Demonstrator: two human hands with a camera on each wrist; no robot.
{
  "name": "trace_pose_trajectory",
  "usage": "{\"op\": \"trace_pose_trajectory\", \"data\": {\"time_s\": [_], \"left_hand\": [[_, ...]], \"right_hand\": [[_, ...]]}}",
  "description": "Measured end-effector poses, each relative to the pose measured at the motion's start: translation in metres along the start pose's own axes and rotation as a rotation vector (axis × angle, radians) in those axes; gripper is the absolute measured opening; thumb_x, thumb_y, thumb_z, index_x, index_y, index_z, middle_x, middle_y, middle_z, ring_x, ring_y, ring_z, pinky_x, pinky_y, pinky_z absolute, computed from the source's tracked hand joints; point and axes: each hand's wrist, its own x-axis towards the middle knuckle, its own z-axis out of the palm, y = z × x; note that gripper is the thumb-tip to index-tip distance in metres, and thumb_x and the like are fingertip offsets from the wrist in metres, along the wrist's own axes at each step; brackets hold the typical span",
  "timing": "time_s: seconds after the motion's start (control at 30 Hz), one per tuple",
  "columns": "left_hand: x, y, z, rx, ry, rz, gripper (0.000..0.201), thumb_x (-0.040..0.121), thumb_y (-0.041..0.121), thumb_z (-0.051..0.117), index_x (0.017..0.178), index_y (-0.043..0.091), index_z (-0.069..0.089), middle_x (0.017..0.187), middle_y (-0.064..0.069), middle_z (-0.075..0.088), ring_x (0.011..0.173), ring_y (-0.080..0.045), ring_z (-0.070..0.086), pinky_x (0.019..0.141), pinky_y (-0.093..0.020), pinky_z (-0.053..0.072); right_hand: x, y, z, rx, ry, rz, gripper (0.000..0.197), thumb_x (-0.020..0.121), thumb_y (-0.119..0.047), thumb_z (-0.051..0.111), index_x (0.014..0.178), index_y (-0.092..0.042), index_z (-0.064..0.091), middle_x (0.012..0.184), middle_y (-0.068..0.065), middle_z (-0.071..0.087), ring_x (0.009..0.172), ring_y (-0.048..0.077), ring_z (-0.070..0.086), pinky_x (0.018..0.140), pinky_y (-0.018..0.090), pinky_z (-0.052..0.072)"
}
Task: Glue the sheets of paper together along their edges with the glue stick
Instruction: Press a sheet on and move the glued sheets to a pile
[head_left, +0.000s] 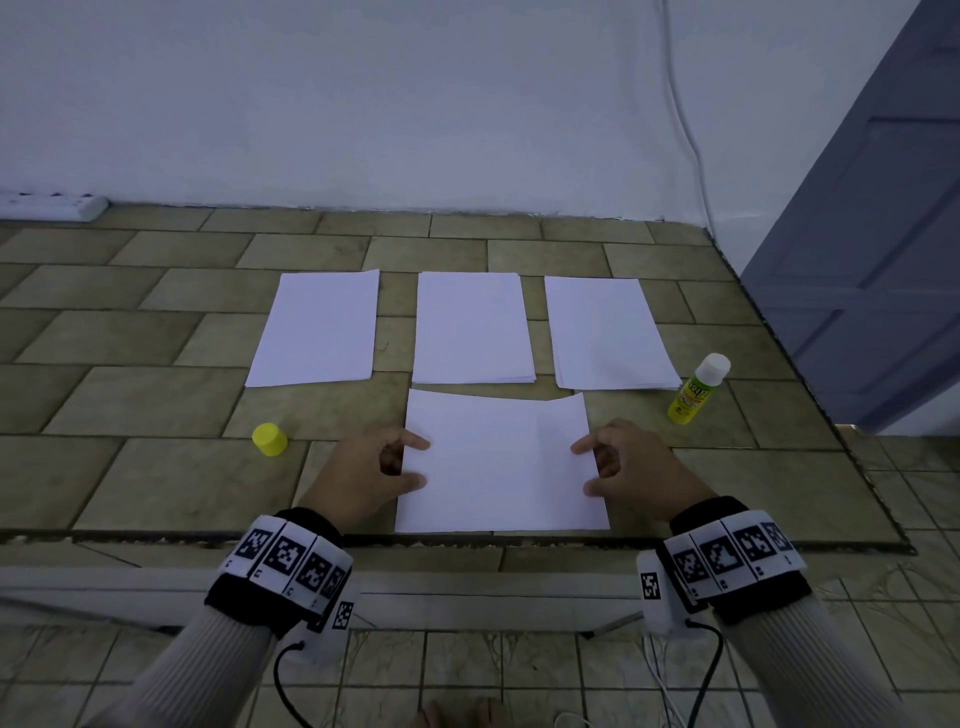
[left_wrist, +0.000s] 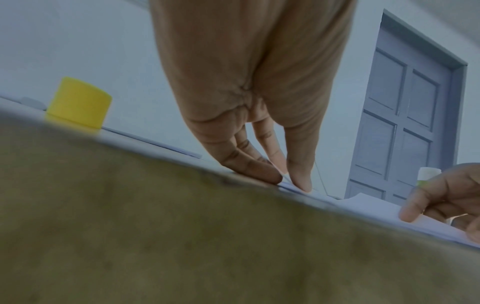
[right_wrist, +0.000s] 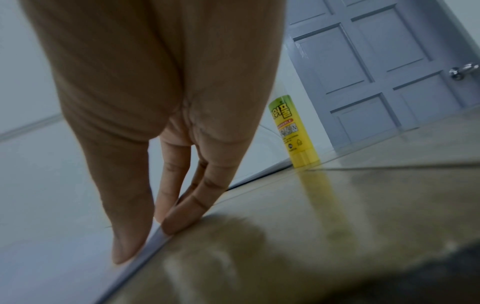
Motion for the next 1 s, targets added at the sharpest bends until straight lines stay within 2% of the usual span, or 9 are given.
{"op": "trace_pose_trajectory", "data": {"time_s": [0.27, 0.4, 0.53, 0.63, 0.73, 0.8, 0.83, 0.93, 1.0], "left_hand": [[-0.001, 0.002, 0.0, -0.057, -0.012, -0.016, 0.032, 0.08, 0.014, 0.078, 0.106, 0.027, 0.064, 0.078, 0.014, 0.056, 0.072, -0.001, 0.055, 0.06, -0.005, 0.04], [-0.002, 0.0, 0.0, -0.052, -0.018, -0.01, 0.033, 0.08, 0.015, 0.079, 0.101, 0.033, 0.062, 0.085, 0.014, 0.06, 0.079, -0.003, 0.058, 0.063, -0.006, 0.043], [-0.002, 0.0, 0.0, -0.057, -0.023, -0.017, 0.033, 0.08, 0.015, 0.078, 0.103, 0.032, 0.062, 0.09, 0.017, 0.061, 0.083, -0.001, 0.058, 0.064, -0.004, 0.043], [-0.002, -0.001, 0.001, -0.049, -0.02, -0.02, 0.033, 0.08, 0.016, 0.078, 0.104, 0.032, 0.062, 0.093, 0.018, 0.06, 0.086, 0.0, 0.058, 0.064, -0.003, 0.043], [-0.001, -0.003, 0.002, -0.031, -0.017, -0.019, 0.034, 0.08, 0.016, 0.079, 0.104, 0.033, 0.062, 0.092, 0.013, 0.062, 0.084, -0.002, 0.059, 0.065, -0.005, 0.044], [0.0, -0.003, 0.003, 0.012, -0.016, 0.003, 0.034, 0.081, 0.017, 0.078, 0.104, 0.034, 0.06, 0.094, 0.006, 0.063, 0.083, -0.006, 0.058, 0.07, -0.012, 0.045], [0.001, -0.003, 0.004, 0.089, -0.021, 0.004, 0.033, 0.081, 0.02, 0.077, 0.107, 0.033, 0.061, 0.1, 0.004, 0.06, 0.087, -0.01, 0.057, 0.076, -0.019, 0.046], [0.002, -0.007, 0.007, 0.394, -0.003, 0.009, 0.041, 0.081, 0.034, 0.075, 0.119, 0.023, 0.062, 0.125, -0.004, 0.046, 0.121, -0.022, 0.043, 0.095, -0.036, 0.043], [0.002, -0.005, 0.01, 0.416, 0.055, 0.047, 0.046, 0.082, 0.044, 0.068, 0.12, 0.02, 0.062, 0.143, -0.01, 0.04, 0.14, -0.027, 0.029, 0.108, -0.045, 0.035]], "right_hand": [[-0.001, 0.0, 0.0, 0.01, 0.005, 0.001, 0.043, 0.071, -0.006, 0.079, 0.111, -0.014, 0.065, 0.097, 0.004, 0.053, 0.083, 0.019, 0.06, 0.078, 0.025, 0.054], [-0.002, -0.002, 0.0, -0.006, -0.003, -0.001, 0.042, 0.072, -0.007, 0.079, 0.111, -0.014, 0.065, 0.091, -0.003, 0.049, 0.08, 0.016, 0.058, 0.075, 0.021, 0.052], [-0.002, -0.003, 0.0, -0.014, -0.007, 0.002, 0.043, 0.073, -0.008, 0.079, 0.112, -0.014, 0.064, 0.094, -0.001, 0.05, 0.08, 0.014, 0.057, 0.074, 0.018, 0.051], [-0.002, -0.003, 0.0, -0.018, -0.012, 0.013, 0.043, 0.073, -0.009, 0.079, 0.113, -0.014, 0.064, 0.094, -0.002, 0.05, 0.082, 0.015, 0.057, 0.077, 0.022, 0.053], [-0.002, -0.004, 0.0, -0.048, -0.017, 0.02, 0.044, 0.074, -0.01, 0.078, 0.115, -0.014, 0.063, 0.099, 0.001, 0.05, 0.085, 0.017, 0.058, 0.079, 0.023, 0.052], [-0.001, -0.006, 0.001, -0.09, -0.037, 0.026, 0.044, 0.076, -0.012, 0.076, 0.118, -0.015, 0.061, 0.107, 0.003, 0.049, 0.089, 0.018, 0.056, 0.079, 0.023, 0.05], [-0.002, -0.007, 0.001, -0.129, -0.05, 0.031, 0.044, 0.078, -0.014, 0.074, 0.12, -0.017, 0.06, 0.114, 0.003, 0.046, 0.093, 0.017, 0.054, 0.079, 0.022, 0.047], [-0.003, -0.012, 0.002, -0.242, -0.055, 0.041, 0.045, 0.082, -0.02, 0.07, 0.124, -0.022, 0.056, 0.132, 0.003, 0.038, 0.119, 0.019, 0.04, 0.089, 0.025, 0.041], [-0.006, -0.017, 0.002, -0.319, -0.051, 0.047, 0.044, 0.083, -0.021, 0.067, 0.125, -0.024, 0.054, 0.14, 0.003, 0.032, 0.131, 0.024, 0.028, 0.097, 0.03, 0.037]]}}
